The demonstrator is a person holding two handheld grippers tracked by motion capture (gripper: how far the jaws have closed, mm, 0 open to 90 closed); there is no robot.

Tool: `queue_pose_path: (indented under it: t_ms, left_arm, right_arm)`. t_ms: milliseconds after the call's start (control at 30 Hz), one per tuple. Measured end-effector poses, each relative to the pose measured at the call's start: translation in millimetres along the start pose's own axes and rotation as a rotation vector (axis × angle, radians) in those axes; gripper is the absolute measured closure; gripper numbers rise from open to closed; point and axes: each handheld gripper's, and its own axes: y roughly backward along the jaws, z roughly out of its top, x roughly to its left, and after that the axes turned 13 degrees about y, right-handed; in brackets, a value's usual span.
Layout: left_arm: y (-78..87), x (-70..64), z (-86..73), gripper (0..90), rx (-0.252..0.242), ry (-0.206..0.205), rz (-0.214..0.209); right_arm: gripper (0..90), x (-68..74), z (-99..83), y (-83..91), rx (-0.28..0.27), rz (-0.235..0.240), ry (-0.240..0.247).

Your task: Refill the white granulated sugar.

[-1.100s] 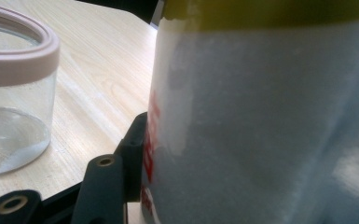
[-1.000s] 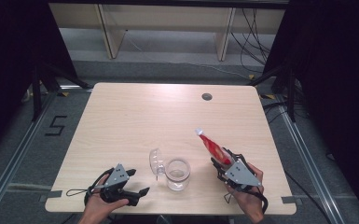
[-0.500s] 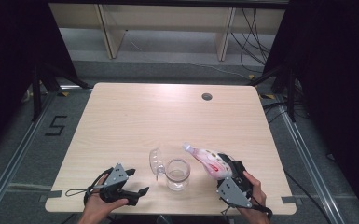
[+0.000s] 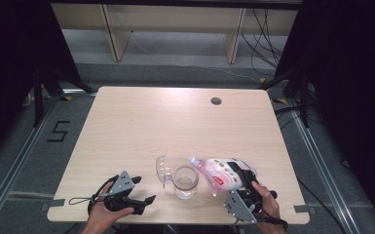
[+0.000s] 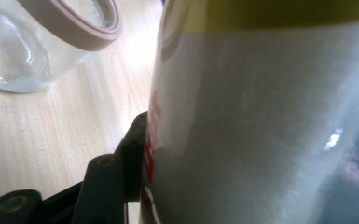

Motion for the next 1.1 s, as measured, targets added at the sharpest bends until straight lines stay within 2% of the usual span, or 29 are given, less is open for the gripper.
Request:
queue_pose_path:
  t_ms: [33,67,100,133,167,267,333,367,400,433,467,500,533,600,700,733,767,800,833,867,967,1000,1033,1067,1100]
  left_arm:
    - [0.2,0.4,0.4,16.7,0.004,-0.013,0.000]
    - [-0.1,0.1,0.5,16.7,0.003,-0.014,-0.001]
    - [0.2,0.3,0.5,16.7,0.008,-0.016,0.000]
    - [0.2,0.2,0.5,16.7,0.007,-0.016,0.000]
    - [0.4,0.2,0.5,16.7,0.008,-0.017,0.001]
    - [-0.1,1.0,0.4,16.7,0.001,-0.016,-0.003]
    - [0.0,0.3,0.2,16.8,0.006,-0.005,-0.001]
    - [0.4,1.1,0.4,16.9,0.014,-0.013,0.002]
    - [0.3,1.2,0.3,16.9,0.013,-0.012,0.002]
    - [0.4,1.2,0.3,16.9,0.012,-0.011,0.002]
    - [0.5,1.1,0.4,16.9,0.012,-0.012,0.001]
    - [0.6,1.0,0.5,16.9,0.012,-0.012,0.002]
    - [0.7,1.0,0.5,17.0,0.011,-0.012,0.002]
    - [0.2,0.5,0.3,17.0,0.006,-0.007,0.001]
    - [0.5,1.0,0.4,17.0,0.013,-0.015,0.005]
    - [0.6,0.9,0.4,17.0,0.013,-0.016,0.004]
    - [0.2,0.4,0.4,17.0,0.006,-0.011,0.001]
    - [0.1,0.1,0.2,17.0,0.002,-0.008,0.003]
    - [0.1,0.2,0.3,17.0,0.002,-0.007,0.001]
    - [0.0,0.2,0.3,17.0,0.002,-0.007,0.002]
    - [0.1,0.6,0.6,17.0,0.008,-0.016,0.001]
    - [0.0,0.5,0.6,17.0,0.007,-0.015,0.001]
    - [-0.1,0.3,0.5,17.0,0.004,-0.016,0.002]
    - [-0.1,0.3,0.5,17.0,0.004,-0.016,0.003]
    - [-0.1,0.4,0.5,17.0,0.004,-0.014,0.002]
  right_arm:
    - [49.9,-0.4,-0.1,0.0,-0.004,0.000,0.008]
    - [49.9,1.4,0.7,1.7,0.009,0.015,-0.019]
    - [49.9,1.6,0.7,0.3,0.003,0.006,0.007]
    - [50.0,0.6,1.5,0.3,0.005,0.006,0.060]
    - [50.0,3.4,1.8,0.5,0.010,0.007,0.053]
    - [50.0,6.9,3.1,1.7,0.014,0.018,0.094]
    - [50.0,8.3,4.7,3.2,0.043,0.008,0.153]
    - [50.1,9.7,5.5,3.5,0.049,0.006,0.174]
    - [50.1,8.3,6.0,3.5,0.046,0.002,0.232]
    - [50.1,10.3,6.1,4.4,0.055,0.001,0.224]
    - [50.1,9.4,6.4,5.1,0.058,0.000,0.251]
    - [50.1,1.8,7.1,7.7,0.084,-0.022,0.369]
    - [50.1,6.4,6.0,8.9,0.102,-0.006,0.302]
    - [50.2,4.5,6.5,9.6,0.102,-0.006,0.359]
    - [50.2,7.4,7.2,10.1,0.121,0.002,0.384]
    - [50.2,4.4,8.3,9.5,0.105,0.001,0.437]
    - [50.2,3.2,8.8,9.4,0.098,-0.003,0.453]
    - [50.2,3.3,8.9,9.5,0.096,-0.006,0.451]
    - [50.3,6.6,8.2,9.2,0.093,-0.013,0.402]
    - [50.3,7.8,7.8,9.3,0.103,-0.007,0.397]
    - [50.3,4.1,9.4,8.2,0.087,-0.018,0.485]
    - [50.3,4.4,10.2,8.9,0.096,-0.017,0.492]
    - [50.3,6.6,9.6,9.8,0.115,-0.012,0.478]
    - [50.4,4.5,10.9,9.0,0.102,-0.021,0.518]
    - [50.3,5.4,11.5,9.7,0.109,-0.019,0.512]
